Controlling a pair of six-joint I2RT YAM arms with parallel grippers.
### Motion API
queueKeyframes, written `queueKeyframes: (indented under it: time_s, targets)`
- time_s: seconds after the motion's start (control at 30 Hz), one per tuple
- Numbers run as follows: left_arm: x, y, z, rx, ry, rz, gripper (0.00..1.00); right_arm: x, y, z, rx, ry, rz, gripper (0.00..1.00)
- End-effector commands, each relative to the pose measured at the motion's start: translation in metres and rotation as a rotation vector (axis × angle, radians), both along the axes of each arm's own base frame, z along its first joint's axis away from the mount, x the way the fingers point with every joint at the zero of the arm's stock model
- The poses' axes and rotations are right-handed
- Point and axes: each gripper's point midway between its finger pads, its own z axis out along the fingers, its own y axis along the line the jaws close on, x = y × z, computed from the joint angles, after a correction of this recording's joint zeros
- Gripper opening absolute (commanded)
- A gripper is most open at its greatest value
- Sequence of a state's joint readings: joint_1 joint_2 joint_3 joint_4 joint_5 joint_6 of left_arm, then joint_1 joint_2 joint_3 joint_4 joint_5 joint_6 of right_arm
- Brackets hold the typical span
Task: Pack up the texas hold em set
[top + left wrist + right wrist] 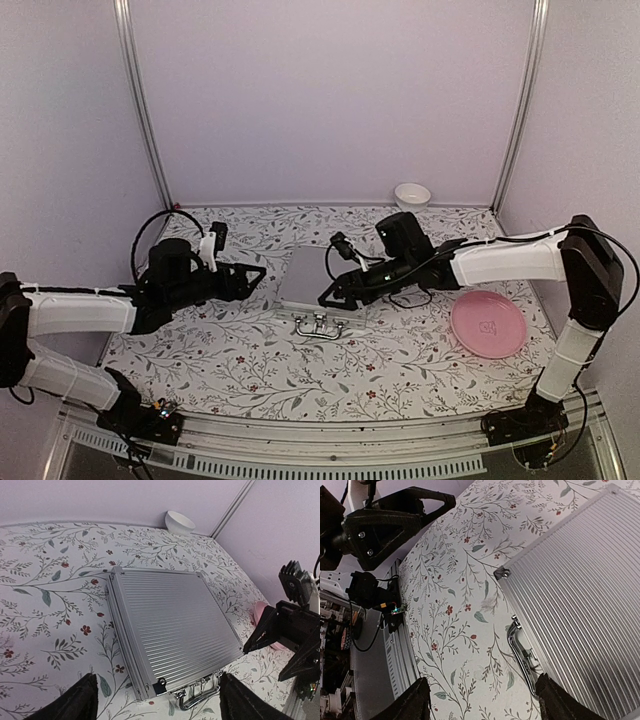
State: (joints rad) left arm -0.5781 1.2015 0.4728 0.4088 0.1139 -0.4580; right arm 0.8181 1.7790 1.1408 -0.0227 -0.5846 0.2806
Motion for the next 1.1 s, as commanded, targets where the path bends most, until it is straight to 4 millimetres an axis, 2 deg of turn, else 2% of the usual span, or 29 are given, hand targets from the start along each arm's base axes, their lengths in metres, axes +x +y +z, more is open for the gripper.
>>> queueKeyframes:
  time_s: [0.0,0.17,0.3,0.37,0.73,0.93,1.07]
  targets:
    - [0.009,-0.031,0.008,-0.097,0.017,-0.074,0.86,0.01,-0.024,0.004,0.001,0.033,-0.227,0.74]
    - [0.019,-0.053,-0.014,-0.098,0.1,-0.138,0.89,0.015,-0.057,-0.007,-0.024,0.089,-0.388,0.76]
    - [0.028,-0.059,-0.032,-0.085,0.148,-0.138,0.9,0.03,-0.088,-0.022,-0.021,0.182,-0.504,0.76]
    - [0.031,-0.061,-0.043,-0.074,0.179,-0.135,0.9,0.034,-0.096,-0.028,-0.005,0.224,-0.523,0.76]
    - [0.03,-0.072,-0.079,-0.058,0.287,-0.174,0.88,0.039,-0.083,-0.049,-0.017,0.281,-0.479,0.79]
    - [0.028,-0.066,-0.091,0.01,0.308,-0.136,0.88,0.044,-0.084,-0.052,-0.027,0.268,-0.501,0.78]
    - [0.023,-0.071,-0.101,0.035,0.336,-0.14,0.88,0.044,-0.087,-0.051,-0.028,0.269,-0.51,0.78]
